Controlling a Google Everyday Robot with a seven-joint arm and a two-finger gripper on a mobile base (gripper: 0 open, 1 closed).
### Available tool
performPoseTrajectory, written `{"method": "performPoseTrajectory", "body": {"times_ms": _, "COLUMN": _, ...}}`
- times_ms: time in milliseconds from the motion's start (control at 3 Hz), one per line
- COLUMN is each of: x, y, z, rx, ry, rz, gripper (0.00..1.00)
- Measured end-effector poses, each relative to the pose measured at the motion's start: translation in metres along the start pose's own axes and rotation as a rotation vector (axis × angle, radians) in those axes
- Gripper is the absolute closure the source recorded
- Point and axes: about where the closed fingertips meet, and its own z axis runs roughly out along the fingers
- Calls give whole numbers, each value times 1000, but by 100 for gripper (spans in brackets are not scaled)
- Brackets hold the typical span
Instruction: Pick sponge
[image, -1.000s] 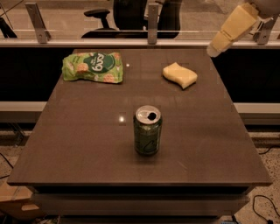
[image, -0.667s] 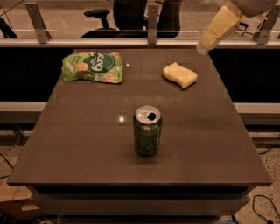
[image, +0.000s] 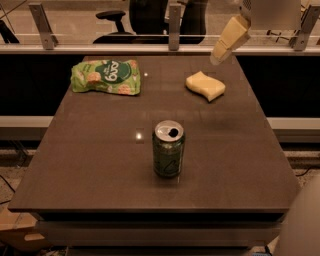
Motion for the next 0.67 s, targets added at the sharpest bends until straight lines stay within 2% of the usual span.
{"method": "performPoseTrajectory", "body": {"times_ms": 667, "x": -7, "y": 12, "z": 37, "rx": -31, "ry": 12, "rz": 23, "gripper": 0}}
